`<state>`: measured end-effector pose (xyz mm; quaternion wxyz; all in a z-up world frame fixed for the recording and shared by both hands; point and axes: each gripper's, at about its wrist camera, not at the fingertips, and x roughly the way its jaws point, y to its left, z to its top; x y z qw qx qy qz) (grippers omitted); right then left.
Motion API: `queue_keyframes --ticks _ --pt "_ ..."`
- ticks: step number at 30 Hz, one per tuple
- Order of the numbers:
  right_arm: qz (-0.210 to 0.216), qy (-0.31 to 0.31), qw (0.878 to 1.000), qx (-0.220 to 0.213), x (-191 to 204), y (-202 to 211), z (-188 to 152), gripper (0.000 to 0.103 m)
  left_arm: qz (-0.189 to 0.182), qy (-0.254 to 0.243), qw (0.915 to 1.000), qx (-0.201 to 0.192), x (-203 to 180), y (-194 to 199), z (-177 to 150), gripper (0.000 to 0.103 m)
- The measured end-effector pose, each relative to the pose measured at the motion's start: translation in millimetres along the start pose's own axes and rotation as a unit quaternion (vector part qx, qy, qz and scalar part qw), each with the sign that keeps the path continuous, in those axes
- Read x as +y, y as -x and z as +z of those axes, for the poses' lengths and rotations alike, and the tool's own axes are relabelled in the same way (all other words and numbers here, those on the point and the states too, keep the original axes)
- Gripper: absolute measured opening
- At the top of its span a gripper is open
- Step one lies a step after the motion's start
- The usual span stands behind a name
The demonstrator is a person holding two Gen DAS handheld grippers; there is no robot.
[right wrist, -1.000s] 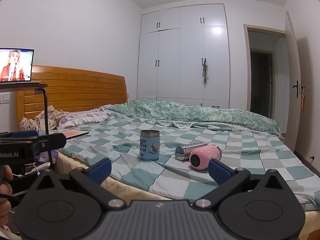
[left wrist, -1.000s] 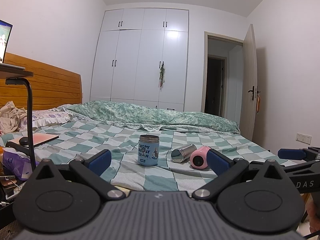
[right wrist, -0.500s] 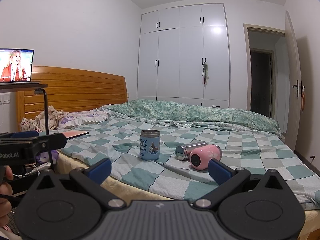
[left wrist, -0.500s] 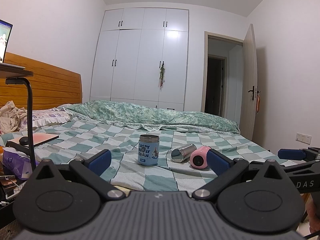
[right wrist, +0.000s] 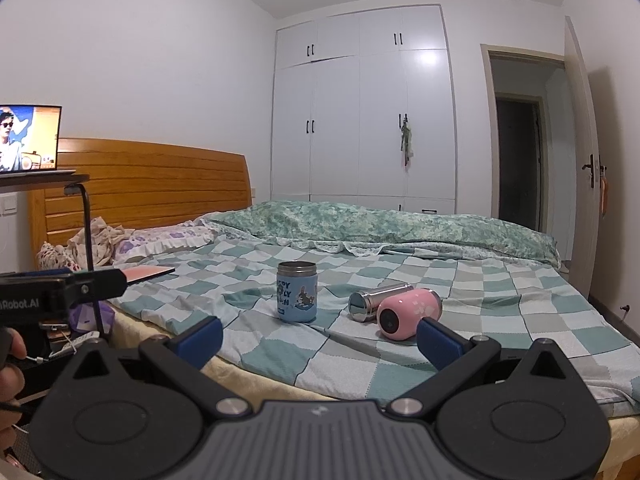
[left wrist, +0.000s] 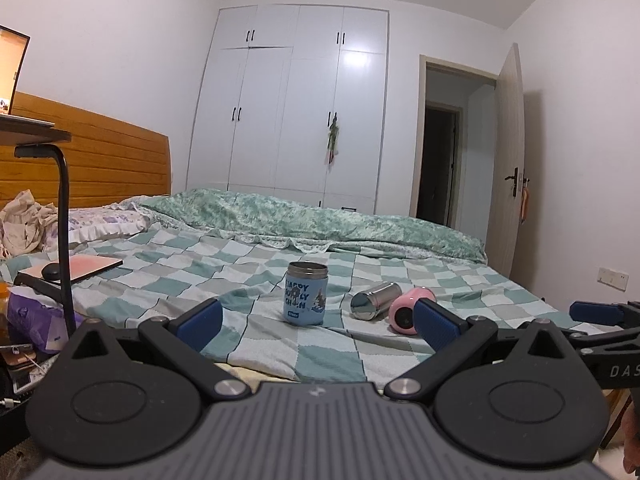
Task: Flip cup upright
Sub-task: 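Move the right tool toward the pink cup lying on its side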
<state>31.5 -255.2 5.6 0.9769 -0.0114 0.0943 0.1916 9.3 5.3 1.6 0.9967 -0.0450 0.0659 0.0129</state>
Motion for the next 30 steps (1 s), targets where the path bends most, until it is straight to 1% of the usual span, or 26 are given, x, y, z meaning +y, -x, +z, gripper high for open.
queue_keyframes --ticks 4,7,11,15,19,23,25,28,30 --pt "-0.003 0.003 1.000 0.005 -8 -17 6 0.103 0.002 0.002 1.0000 -0.009 4 -13 9 0.103" --pt "-0.003 0.004 1.000 0.008 -17 -40 14 0.103 0.010 0.003 0.9999 -0.012 9 -33 18 0.103" --pt "0.004 -0.007 1.000 0.017 -27 -78 21 0.103 0.019 0.000 0.9998 0.006 15 -66 27 0.103" --pt "0.014 -0.020 0.999 0.028 -38 -113 28 0.103 0.027 0.002 0.9994 0.021 20 -96 26 0.103" --pt "0.035 -0.029 0.998 0.031 -45 -143 37 0.103 0.020 -0.009 0.9987 0.045 21 -130 22 0.103" --pt "0.059 -0.034 0.997 0.040 -50 -179 48 0.103 0.000 -0.021 0.9980 0.059 23 -164 17 0.103" --pt "0.066 -0.031 0.996 0.046 -48 -198 52 0.103 -0.005 -0.009 0.9977 0.067 28 -183 13 0.103" --pt "0.073 -0.027 0.995 0.055 -49 -225 57 0.103 -0.005 0.018 0.9951 0.097 40 -208 10 0.103" --pt "0.074 -0.027 0.995 0.062 -51 -241 59 0.103 -0.001 0.025 0.9937 0.110 46 -224 9 0.103"
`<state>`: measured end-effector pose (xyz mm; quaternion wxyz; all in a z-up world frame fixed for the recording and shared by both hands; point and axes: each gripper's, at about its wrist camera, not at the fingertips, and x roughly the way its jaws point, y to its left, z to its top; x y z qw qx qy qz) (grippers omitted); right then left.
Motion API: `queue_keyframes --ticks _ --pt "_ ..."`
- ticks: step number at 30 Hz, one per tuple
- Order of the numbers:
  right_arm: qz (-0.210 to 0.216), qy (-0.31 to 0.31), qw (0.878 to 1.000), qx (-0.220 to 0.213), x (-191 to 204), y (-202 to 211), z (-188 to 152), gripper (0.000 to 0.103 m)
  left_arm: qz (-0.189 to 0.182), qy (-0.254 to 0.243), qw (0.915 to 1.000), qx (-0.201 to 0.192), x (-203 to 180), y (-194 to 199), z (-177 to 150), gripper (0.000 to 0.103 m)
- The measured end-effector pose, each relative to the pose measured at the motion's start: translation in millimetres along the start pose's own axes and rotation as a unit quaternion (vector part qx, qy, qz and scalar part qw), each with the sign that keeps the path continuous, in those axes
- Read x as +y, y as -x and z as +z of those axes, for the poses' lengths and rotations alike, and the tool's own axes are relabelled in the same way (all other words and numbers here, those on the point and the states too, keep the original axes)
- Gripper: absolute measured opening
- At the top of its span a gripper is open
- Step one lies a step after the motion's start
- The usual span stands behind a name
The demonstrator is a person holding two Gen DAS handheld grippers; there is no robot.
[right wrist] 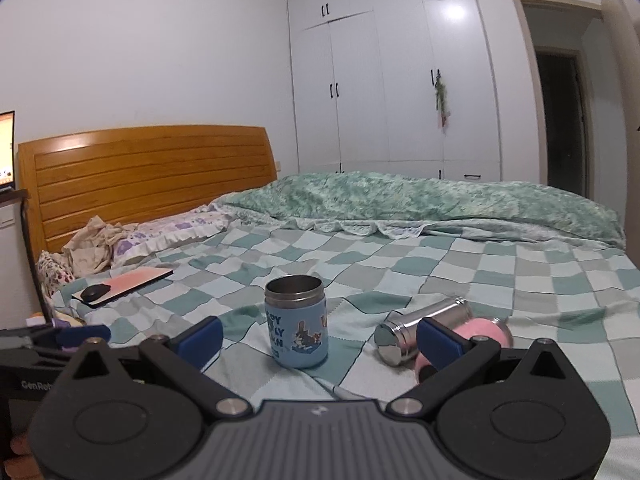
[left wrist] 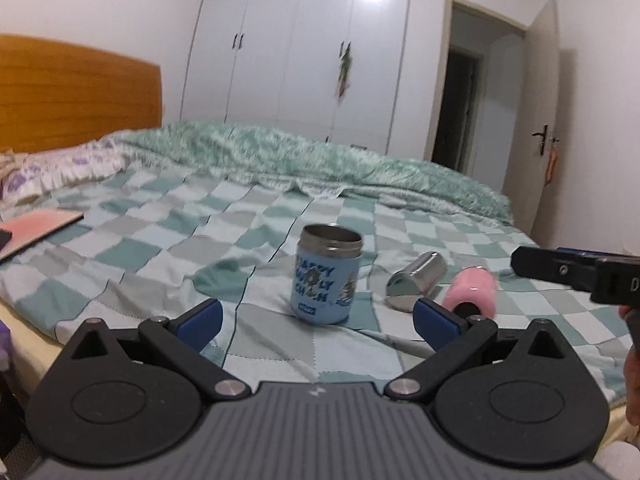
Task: Flip cup upright
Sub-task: 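Move the right tool toward the pink cup lying on its side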
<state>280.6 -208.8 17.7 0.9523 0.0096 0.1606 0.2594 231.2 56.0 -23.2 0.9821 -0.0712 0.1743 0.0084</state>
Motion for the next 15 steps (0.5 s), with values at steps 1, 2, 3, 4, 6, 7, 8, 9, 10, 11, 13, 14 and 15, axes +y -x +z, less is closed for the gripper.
queue_keyframes --ticks 1,2,3,4,6,7,8,9,10,11,13,14,15 --pt "0.000 -0.002 1.000 0.004 -3 -8 3 0.103 0.000 -0.004 1.0000 0.005 1 -8 1 0.103" --pt "0.000 -0.005 1.000 0.008 -7 -15 5 0.103 0.002 -0.010 0.9999 0.010 2 -17 3 0.103" --pt "0.002 -0.007 1.000 0.011 -10 -22 7 0.103 0.005 -0.012 0.9998 0.012 1 -23 3 0.103" --pt "0.002 -0.008 1.000 0.013 -13 -28 8 0.103 0.004 -0.011 0.9998 0.014 1 -30 5 0.103" --pt "-0.004 -0.008 1.000 0.017 -20 -38 10 0.103 -0.005 -0.007 0.9999 0.013 0 -43 10 0.103" --pt "-0.006 -0.008 1.000 0.018 -22 -42 11 0.103 -0.008 -0.007 0.9998 0.014 -1 -49 12 0.103" --pt "-0.009 -0.008 1.000 0.019 -26 -47 12 0.103 -0.010 -0.007 0.9998 0.017 -4 -56 14 0.103" --pt "-0.012 -0.008 1.000 0.021 -32 -53 12 0.102 -0.014 -0.004 0.9997 0.019 -6 -62 16 0.103" --pt "-0.018 -0.006 1.000 0.024 -37 -58 13 0.102 -0.021 -0.003 0.9996 0.020 -9 -69 19 0.103" --pt "-0.025 -0.005 0.999 0.027 -44 -64 14 0.102 -0.030 -0.005 0.9993 0.024 -15 -75 21 0.103" --pt "-0.043 -0.009 0.998 0.035 -60 -76 16 0.101 -0.048 -0.013 0.9983 0.028 -26 -88 23 0.103" --pt "-0.052 -0.014 0.998 0.041 -70 -81 18 0.101 -0.054 -0.018 0.9979 0.029 -33 -95 24 0.103" --pt "-0.059 -0.019 0.997 0.046 -80 -87 19 0.100 -0.061 -0.022 0.9974 0.031 -40 -104 24 0.103"
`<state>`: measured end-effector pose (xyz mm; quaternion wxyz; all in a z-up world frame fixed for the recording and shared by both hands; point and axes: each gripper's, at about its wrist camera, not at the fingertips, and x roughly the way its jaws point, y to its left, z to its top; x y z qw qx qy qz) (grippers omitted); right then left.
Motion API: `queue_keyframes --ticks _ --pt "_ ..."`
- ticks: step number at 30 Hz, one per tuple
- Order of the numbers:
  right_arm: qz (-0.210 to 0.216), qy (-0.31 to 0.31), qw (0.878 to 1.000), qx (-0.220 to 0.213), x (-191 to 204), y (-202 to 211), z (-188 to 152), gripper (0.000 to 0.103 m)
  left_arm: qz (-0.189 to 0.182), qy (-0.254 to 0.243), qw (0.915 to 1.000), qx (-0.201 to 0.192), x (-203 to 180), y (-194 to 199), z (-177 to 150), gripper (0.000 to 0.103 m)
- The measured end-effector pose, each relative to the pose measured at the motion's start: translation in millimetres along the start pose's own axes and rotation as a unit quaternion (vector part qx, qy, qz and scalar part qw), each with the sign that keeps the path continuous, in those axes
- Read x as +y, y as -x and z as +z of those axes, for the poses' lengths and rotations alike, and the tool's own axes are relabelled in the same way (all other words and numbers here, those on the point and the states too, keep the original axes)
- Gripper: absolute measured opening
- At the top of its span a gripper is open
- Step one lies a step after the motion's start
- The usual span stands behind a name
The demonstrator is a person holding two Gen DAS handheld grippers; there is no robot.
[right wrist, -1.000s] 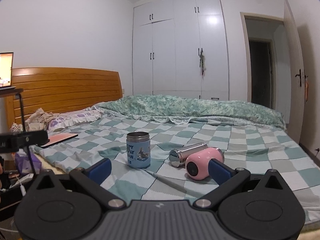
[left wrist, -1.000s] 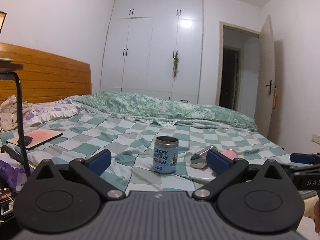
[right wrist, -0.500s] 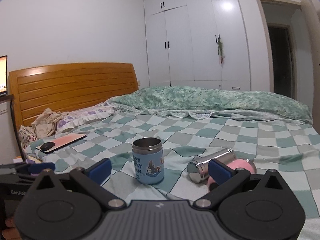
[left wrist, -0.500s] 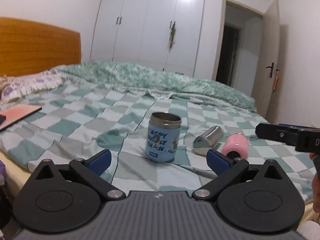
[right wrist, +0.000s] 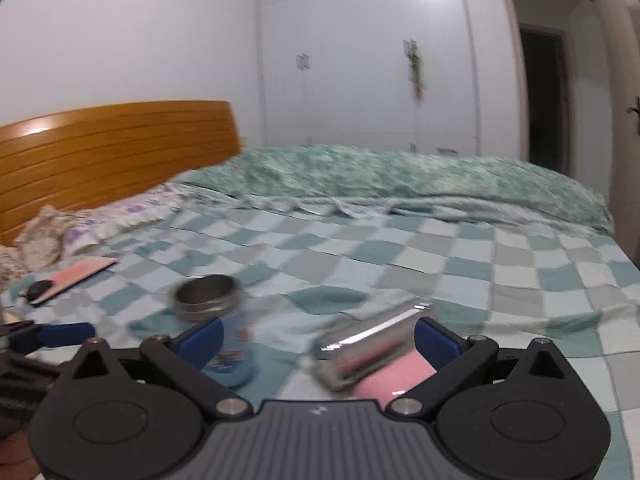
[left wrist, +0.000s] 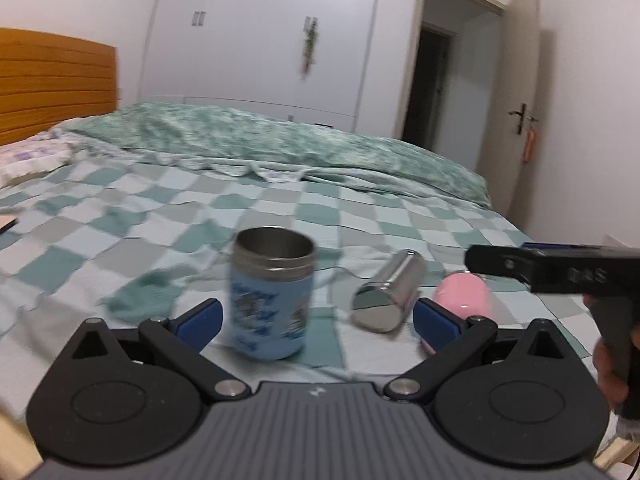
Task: Flip cup upright
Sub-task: 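Move the right tool toward the pink cup lying on its side, then close the right gripper around the pink cup's body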
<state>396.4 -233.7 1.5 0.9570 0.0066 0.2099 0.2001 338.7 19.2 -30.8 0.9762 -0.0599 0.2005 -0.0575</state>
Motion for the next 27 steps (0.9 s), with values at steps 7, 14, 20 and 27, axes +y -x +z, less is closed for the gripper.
queue_keyframes --ticks 7,14,20,27 --pt "-0.020 -0.058 0.996 0.063 -79 -46 5 0.092 -0.066 -0.005 0.9972 0.037 -41 -67 5 0.103" --pt "-0.002 -0.150 0.982 0.115 -139 -88 -15 0.073 -0.152 -0.018 0.9824 0.107 -83 -141 9 0.099" --pt "0.068 -0.242 0.959 0.128 -172 -106 -33 0.075 -0.188 -0.041 0.9557 0.223 -116 -207 1 0.086" --pt "0.083 -0.229 0.959 0.147 -164 -127 -26 0.076 -0.169 -0.027 0.9454 0.277 -126 -240 -11 0.085"
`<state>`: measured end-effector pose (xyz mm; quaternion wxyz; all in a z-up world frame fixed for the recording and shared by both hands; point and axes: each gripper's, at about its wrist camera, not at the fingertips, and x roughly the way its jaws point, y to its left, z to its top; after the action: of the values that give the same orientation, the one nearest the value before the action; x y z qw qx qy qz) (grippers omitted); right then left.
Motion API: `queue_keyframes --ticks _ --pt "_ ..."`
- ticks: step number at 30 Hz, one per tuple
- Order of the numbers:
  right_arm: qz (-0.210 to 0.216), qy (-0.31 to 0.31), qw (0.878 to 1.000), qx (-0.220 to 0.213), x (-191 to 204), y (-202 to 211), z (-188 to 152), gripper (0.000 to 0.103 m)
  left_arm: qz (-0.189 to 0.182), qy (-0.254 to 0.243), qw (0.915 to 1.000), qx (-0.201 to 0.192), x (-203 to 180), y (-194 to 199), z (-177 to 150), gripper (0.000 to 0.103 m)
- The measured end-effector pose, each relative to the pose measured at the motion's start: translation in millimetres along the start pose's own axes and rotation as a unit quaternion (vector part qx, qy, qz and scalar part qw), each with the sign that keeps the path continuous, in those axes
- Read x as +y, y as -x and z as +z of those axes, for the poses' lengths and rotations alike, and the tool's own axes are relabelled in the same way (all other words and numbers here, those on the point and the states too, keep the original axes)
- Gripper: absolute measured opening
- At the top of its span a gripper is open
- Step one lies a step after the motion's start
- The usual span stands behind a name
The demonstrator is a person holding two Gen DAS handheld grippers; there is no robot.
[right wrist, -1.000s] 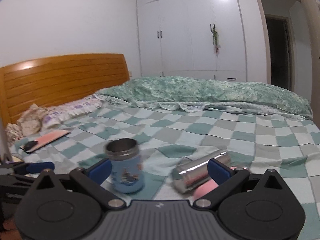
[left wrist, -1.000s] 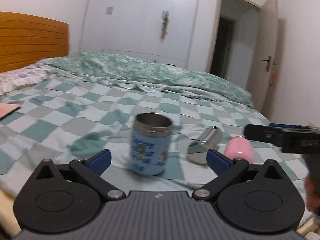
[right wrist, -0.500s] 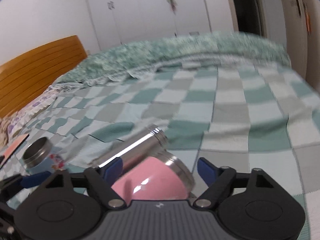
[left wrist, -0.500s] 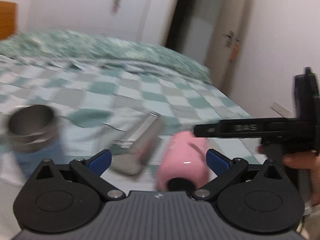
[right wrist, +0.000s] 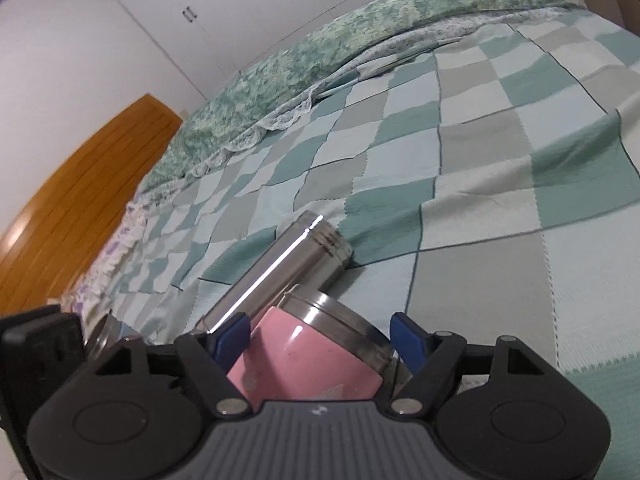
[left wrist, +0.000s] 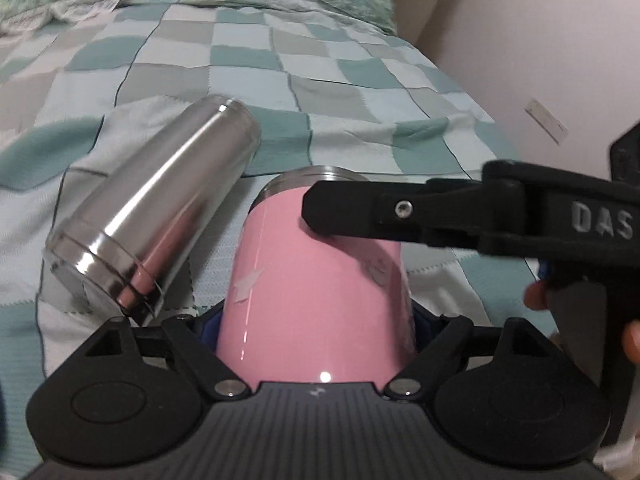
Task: Flip cup upright
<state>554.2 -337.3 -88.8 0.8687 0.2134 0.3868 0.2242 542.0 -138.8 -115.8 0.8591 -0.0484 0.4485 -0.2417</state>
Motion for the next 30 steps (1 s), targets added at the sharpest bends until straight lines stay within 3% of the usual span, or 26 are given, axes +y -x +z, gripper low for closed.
queue_keyframes --ticks 6,11,20,27,30 --pt "0.033 0.026 0.999 0.031 25 -3 -2 0.079 0.057 -0.011 0.9975 -0.041 -4 26 -21 0.084" --pt "0.053 0.061 0.996 0.047 58 -10 -12 0.087 0.081 -0.011 0.9928 -0.088 1 58 -46 0.084" --pt "0.094 0.025 0.993 0.064 70 -11 -6 0.090 0.065 -0.009 0.9841 -0.165 3 91 -59 0.084" --pt "0.102 0.030 0.993 0.054 75 -2 -3 0.088 0.050 -0.042 0.9787 -0.194 -8 96 -61 0.084" --pt "0.098 0.043 0.994 0.038 80 2 -1 0.087 0.040 -0.038 0.9811 -0.185 -5 96 -52 0.085"
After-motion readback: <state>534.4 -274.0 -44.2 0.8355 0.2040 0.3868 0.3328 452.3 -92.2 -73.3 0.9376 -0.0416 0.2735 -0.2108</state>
